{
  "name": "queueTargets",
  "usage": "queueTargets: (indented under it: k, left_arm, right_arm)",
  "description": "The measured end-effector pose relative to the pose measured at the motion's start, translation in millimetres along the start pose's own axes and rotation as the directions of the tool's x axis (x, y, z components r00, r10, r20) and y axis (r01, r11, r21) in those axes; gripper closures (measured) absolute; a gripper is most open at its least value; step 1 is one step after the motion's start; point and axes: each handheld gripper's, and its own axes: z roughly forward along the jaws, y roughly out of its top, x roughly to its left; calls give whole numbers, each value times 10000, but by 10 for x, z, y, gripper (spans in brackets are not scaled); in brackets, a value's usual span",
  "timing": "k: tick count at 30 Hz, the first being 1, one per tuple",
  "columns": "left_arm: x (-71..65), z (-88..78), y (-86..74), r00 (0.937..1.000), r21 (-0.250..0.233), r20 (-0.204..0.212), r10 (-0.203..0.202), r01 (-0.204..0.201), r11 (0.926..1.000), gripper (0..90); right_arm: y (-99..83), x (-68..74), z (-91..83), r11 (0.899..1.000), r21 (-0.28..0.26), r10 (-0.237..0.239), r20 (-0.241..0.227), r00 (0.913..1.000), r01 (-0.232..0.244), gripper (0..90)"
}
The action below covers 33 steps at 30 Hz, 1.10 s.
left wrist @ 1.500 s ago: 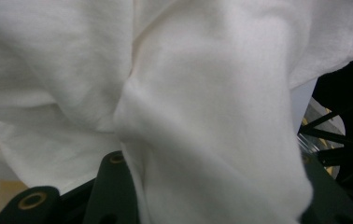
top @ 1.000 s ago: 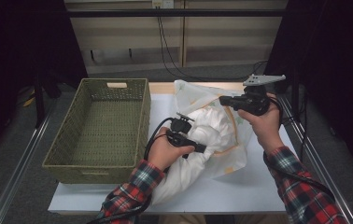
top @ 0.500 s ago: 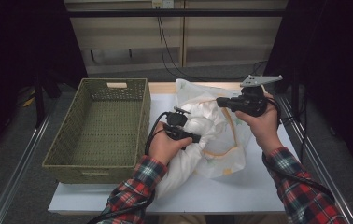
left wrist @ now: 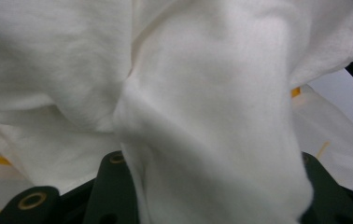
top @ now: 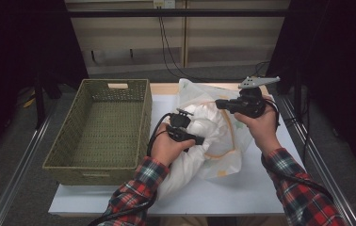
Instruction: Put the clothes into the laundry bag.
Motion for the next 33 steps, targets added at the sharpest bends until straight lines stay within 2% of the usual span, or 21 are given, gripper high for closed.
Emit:
queueTargets:
  k: [4, 8, 11, 12, 13, 14, 20, 24, 25, 27, 29, 30, 32, 33]
  left_arm:
    - [-44, 60, -8, 9992, 135, 238, 308, -312, 9994, 566]
    - [-84, 127, -15, 9980, 294, 307, 553, -562, 9980, 566]
    - [-83, 163, -1, 9984, 331, 205, 525, -532, 9980, 565]
    - [-82, 180, 2, 9991, 249, 197, 366, -371, 9990, 564]
    - [-63, 185, 9, 9988, 342, 174, 462, -467, 9983, 564]
    - [-58, 200, 13, 9994, 229, 170, 294, -298, 9993, 562]
    - [-11, 215, 84, 9994, 12, -360, -22, 22, 10000, 551]
    - [20, 238, 161, 9949, -348, -1005, -100, 66, 9994, 530]
    - [27, 267, 172, 9944, -478, -1040, -177, 128, 9988, 519]
    - [41, 336, 171, 9944, -510, -1053, 34, -88, 9987, 486]
    - [36, 397, 156, 9931, -566, -1088, 444, -508, 9971, 424]
    - [25, 426, 148, 9918, -752, -1147, 563, -652, 9950, 376]
    - [11, 456, 142, 9875, -860, -1181, 1048, -1153, 9896, 284]
    - [3, 464, 142, 9877, -895, -1057, 1156, -1252, 9881, 265]
  right_arm:
    - [-2, 22, 27, 10000, -11, 14, -86, 10000, -14, 896]
    - [4, 42, 37, 10000, -3, -11, -120, 9999, 11, 896]
    - [5, 46, 33, 10000, -11, -24, -171, 9999, 24, 896]
    - [4, 47, 29, 10000, -15, -14, -192, 9998, 13, 896]
    - [4, 49, 22, 10000, -31, -50, -212, 9998, 50, 896]
    - [3, 50, 16, 10000, -48, -40, -220, 9998, 39, 896]
    - [0, 32, -52, 9999, -100, -51, -186, 9998, 50, 896]
    - [-5, 22, -89, 9999, -163, -30, -183, 9998, 27, 896]
    - [-7, 22, -95, 9999, -159, -22, -179, 9998, 19, 896]
    - [-8, 23, -101, 9998, -172, -47, -200, 9998, 44, 896]
    - [-16, 14, -103, 9999, -155, -41, -140, 9999, 38, 896]
    - [-24, 8, -104, 9999, -166, -10, -186, 9998, 7, 896]
    - [-41, -4, -102, 9999, -127, 16, -161, 9999, -18, 896]
    - [-51, -11, -104, 10000, -84, 21, -94, 10000, -22, 896]
